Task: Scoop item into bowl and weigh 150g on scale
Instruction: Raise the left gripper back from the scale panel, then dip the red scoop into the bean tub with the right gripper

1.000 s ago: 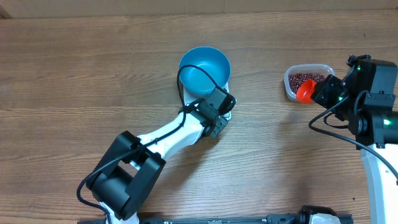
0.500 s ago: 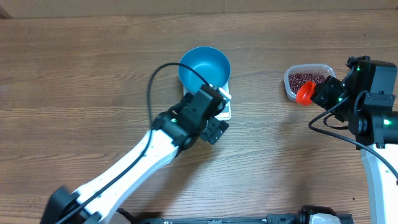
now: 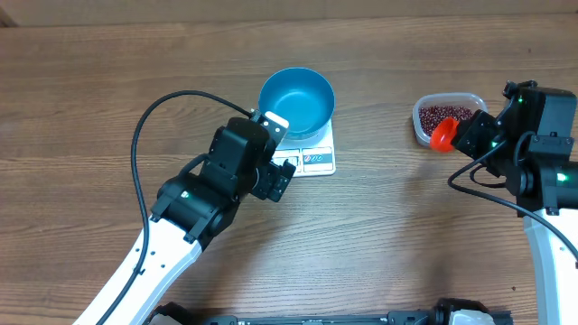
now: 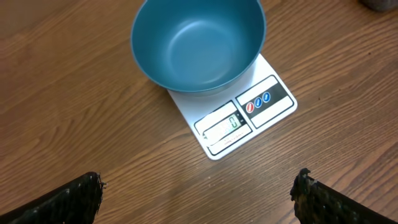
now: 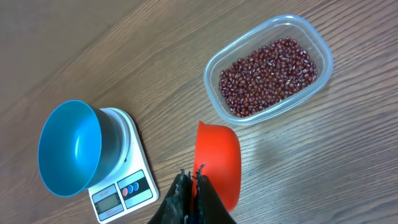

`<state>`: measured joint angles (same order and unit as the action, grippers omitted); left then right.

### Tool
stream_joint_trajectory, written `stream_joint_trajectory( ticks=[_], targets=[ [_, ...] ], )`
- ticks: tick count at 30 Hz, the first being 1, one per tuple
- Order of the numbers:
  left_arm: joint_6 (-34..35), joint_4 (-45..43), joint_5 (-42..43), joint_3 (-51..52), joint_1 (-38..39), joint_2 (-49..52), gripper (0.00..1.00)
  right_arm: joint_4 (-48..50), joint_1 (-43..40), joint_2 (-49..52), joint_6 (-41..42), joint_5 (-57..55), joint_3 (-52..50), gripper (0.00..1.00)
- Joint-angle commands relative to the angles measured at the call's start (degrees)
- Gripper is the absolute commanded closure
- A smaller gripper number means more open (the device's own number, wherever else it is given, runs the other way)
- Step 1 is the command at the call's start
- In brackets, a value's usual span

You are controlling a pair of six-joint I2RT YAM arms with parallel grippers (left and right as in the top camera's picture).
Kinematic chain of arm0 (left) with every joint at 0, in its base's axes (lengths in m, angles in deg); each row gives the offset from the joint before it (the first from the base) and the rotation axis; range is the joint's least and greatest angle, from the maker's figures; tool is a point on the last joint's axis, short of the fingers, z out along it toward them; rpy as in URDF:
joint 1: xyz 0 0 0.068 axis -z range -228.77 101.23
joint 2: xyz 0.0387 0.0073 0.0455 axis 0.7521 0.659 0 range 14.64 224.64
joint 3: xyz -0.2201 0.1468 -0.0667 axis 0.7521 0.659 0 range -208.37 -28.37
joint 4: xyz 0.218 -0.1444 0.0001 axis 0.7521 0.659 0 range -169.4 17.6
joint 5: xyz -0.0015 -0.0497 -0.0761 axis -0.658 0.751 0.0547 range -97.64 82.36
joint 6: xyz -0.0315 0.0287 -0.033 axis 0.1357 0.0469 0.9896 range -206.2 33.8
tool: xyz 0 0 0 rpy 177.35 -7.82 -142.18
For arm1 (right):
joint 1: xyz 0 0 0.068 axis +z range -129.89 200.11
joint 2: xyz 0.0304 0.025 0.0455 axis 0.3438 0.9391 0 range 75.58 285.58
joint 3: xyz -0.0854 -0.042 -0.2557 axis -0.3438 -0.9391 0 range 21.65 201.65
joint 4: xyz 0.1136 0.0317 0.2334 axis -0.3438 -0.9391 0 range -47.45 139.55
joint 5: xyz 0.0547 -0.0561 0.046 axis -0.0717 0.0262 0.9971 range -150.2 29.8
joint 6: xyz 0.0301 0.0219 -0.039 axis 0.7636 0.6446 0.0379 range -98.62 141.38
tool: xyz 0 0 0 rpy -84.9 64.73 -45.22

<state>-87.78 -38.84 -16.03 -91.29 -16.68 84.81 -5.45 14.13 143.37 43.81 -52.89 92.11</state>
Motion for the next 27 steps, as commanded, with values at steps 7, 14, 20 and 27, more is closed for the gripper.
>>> stream_joint_trajectory(
  ticks=[7,14,20,27],
  targets=[
    [0.72,-0.07,3.50,0.13,-0.35,-0.66,0.01,0.26,-0.20,-0.09,-0.46,0.20,1.64,0.96],
    [0.74,-0.04,3.52,0.13,-0.35,-0.55,0.00,-0.11,-0.20,-0.09,-0.44,0.22,1.62,0.96],
    [0.74,-0.04,3.52,0.15,-0.33,-0.55,0.00,-0.63,-0.20,-0.09,-0.48,0.15,1.62,0.96],
    [0.74,-0.04,3.52,0.15,-0.33,-0.55,0.00,1.22,-0.20,0.74,-3.82,-11.56,1.62,0.96]
  ],
)
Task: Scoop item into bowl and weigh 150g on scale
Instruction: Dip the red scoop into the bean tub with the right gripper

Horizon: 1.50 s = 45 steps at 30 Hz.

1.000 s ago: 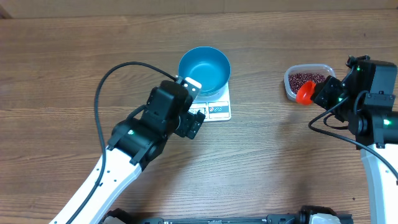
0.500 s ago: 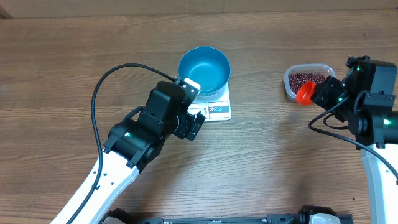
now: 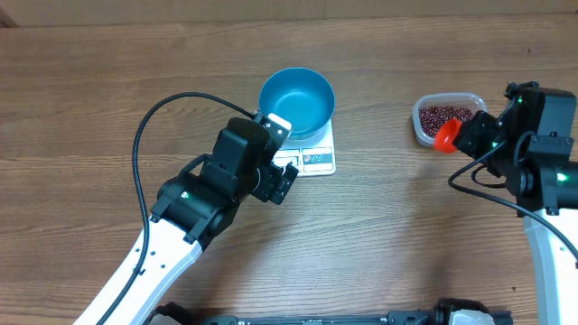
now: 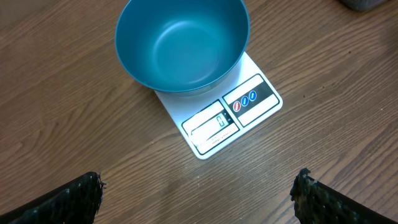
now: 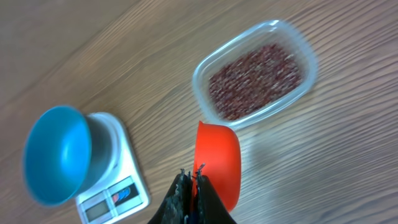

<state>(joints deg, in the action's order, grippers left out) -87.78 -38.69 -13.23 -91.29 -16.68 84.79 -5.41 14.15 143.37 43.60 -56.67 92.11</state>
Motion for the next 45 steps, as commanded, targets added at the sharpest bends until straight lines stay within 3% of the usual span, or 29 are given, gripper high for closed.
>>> stream_joint_trajectory(
  ticks=[1,4,15,28,45],
  targets=[
    [0.74,-0.20,0.72,0.13,-0.33,-0.52,0.00,1.66,-0.22,1.16,-5.18,-9.27,1.62,0.96],
    [0.74,-0.20,0.72,0.15,-0.31,-0.52,0.01,3.72,-0.22,3.41,-12.04,-11.65,1.62,0.96],
    [0.74,-0.20,0.72,0.13,-0.31,-0.52,0.00,13.22,-0.22,15.41,-18.47,-11.65,1.62,0.96],
    [0.74,-0.20,0.72,0.15,-0.31,-0.52,0.01,19.87,-0.22,21.79,-37.62,-11.61,1.62,0.96],
    [0.74,-0.20,0.72,0.13,-0.31,-0.50,0.00,22.56,-0.96,28.74,-45.03,-11.43,1.49,0.96]
  ],
)
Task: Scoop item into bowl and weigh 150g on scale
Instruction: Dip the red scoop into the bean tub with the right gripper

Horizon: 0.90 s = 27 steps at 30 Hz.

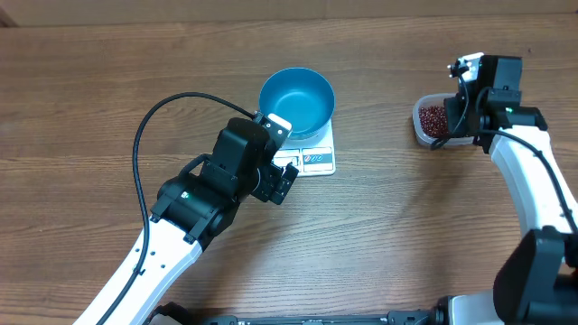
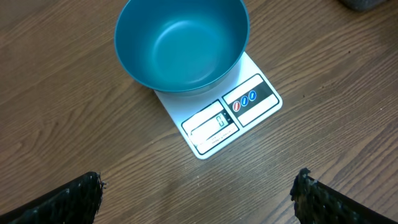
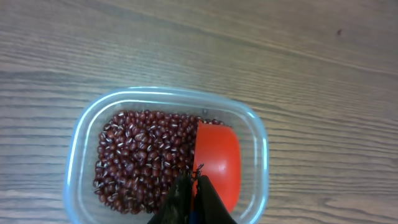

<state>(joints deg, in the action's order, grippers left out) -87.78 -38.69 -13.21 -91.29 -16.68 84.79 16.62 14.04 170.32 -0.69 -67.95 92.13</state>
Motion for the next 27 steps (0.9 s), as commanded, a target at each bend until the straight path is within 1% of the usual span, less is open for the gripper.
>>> stream_joint_trajectory(
  ticks=[1,7,16,23,27],
  targets=[
    [0.74,-0.20,0.70,0.15,-0.31,-0.50,0.00,0.50,-1.20,2.60,-0.72,-0.15,1.46,0.96],
    [0.74,-0.20,0.70,0.15,-0.31,-0.50,0.00,-1.81,-2.80,4.72,-0.48,3.89,1.46,0.96],
    [0.74,-0.20,0.70,0.13,-0.31,-0.50,0.00,-2.43,-4.96,4.72,-0.46,20.94,1.46,0.96],
    [0.74,-0.20,0.70,0.15,-0.31,-0.50,0.01,-2.95,-7.50,6.38,-0.17,29.20,1.11,0.96],
    [0.74,-0.20,0.70,0.15,-0.31,-0.50,0.01,-2.95,-10.25,7.76,3.48,32.65,1.11,0.96]
  ],
)
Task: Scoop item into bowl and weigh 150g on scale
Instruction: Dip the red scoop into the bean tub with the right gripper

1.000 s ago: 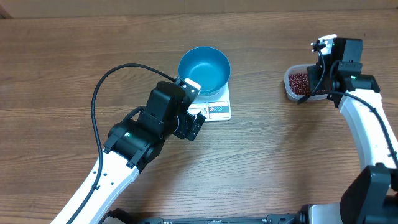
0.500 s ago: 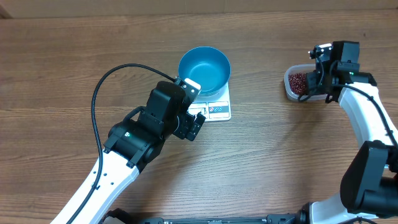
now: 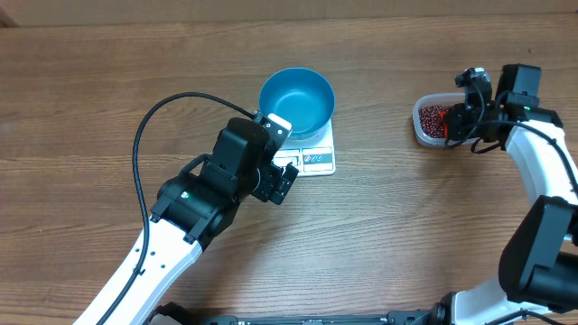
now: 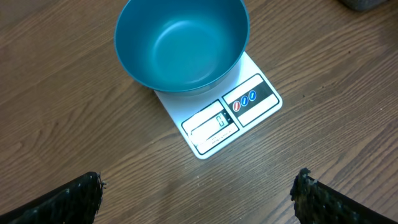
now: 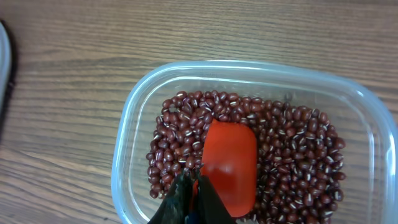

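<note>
An empty blue bowl (image 3: 297,99) (image 4: 182,45) stands on a white digital scale (image 3: 312,160) (image 4: 231,116) at mid table. My left gripper (image 4: 198,193) hangs open just in front of the scale, nothing between its fingers. At the right, a clear tub (image 3: 437,119) (image 5: 134,112) holds red beans (image 5: 292,155). My right gripper (image 5: 194,186) is shut on the handle of an orange scoop (image 5: 229,160), whose rounded back faces up as it lies in the beans. Overhead, the right gripper (image 3: 462,116) sits over the tub and hides much of it.
The wooden table (image 3: 108,81) carries only the scale and the tub. The left arm (image 3: 194,212) with its black cable (image 3: 137,153) reaches in from the front left. The right arm (image 3: 542,181) runs along the right edge.
The right gripper has turned over the tub. The orange scoop, then at the tub's right side, now lies lower among the beans at the middle. The left arm, bowl and scale have not moved.
At first my right gripper held the scoop in the air beside the tub, and the left gripper was near the scale. The left gripper then drew back slightly and stayed. The right gripper came over the tub with the scoop, and now the scoop lies in the beans.
</note>
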`<state>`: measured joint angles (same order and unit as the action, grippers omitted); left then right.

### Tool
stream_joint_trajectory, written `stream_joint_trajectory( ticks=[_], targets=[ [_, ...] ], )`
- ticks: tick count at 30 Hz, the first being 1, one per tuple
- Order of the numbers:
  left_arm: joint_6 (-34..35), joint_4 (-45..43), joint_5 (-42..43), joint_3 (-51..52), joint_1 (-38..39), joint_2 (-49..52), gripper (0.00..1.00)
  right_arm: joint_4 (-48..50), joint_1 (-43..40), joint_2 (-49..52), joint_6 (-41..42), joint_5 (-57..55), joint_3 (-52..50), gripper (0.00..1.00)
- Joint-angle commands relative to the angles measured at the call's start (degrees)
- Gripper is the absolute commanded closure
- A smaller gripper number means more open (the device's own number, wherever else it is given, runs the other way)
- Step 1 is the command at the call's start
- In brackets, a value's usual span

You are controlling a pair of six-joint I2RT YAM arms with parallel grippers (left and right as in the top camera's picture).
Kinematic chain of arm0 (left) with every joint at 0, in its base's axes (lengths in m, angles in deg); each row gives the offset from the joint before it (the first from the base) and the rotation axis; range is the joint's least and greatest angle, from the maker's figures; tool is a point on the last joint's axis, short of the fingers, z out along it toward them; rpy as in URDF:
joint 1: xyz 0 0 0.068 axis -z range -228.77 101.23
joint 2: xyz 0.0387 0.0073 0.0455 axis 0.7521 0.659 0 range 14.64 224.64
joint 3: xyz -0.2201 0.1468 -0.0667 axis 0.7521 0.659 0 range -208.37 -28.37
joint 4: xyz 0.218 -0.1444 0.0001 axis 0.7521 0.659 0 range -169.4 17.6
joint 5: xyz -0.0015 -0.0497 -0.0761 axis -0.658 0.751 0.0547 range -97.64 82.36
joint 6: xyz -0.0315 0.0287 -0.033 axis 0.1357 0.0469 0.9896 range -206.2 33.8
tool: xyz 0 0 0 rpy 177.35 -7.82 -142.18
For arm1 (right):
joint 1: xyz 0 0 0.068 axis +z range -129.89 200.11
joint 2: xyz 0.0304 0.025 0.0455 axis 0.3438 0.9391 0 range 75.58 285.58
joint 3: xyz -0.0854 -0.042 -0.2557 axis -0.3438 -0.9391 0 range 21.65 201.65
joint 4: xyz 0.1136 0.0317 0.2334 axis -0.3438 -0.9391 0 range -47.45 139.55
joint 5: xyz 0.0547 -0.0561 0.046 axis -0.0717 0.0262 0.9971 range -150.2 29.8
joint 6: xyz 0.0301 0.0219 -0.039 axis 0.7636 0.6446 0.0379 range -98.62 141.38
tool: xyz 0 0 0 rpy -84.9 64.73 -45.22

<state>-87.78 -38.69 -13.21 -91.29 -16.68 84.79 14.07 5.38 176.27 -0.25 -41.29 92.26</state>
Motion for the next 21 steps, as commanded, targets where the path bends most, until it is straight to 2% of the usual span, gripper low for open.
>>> stream_joint_trajectory(
  ticks=[1,15,21],
  targets=[
    [0.74,-0.20,0.70,0.13,-0.31,-0.50,0.00,-0.42,-2.54,1.90,3.63,6.95,0.98,0.96],
    [0.74,-0.20,0.70,0.13,-0.26,-0.50,0.01,-0.57,-5.68,2.47,4.04,14.45,-0.11,0.96],
    [0.74,-0.20,0.70,0.13,-0.26,-0.50,0.00,1.36,-6.08,2.60,9.88,17.53,-0.11,0.96]
  ],
)
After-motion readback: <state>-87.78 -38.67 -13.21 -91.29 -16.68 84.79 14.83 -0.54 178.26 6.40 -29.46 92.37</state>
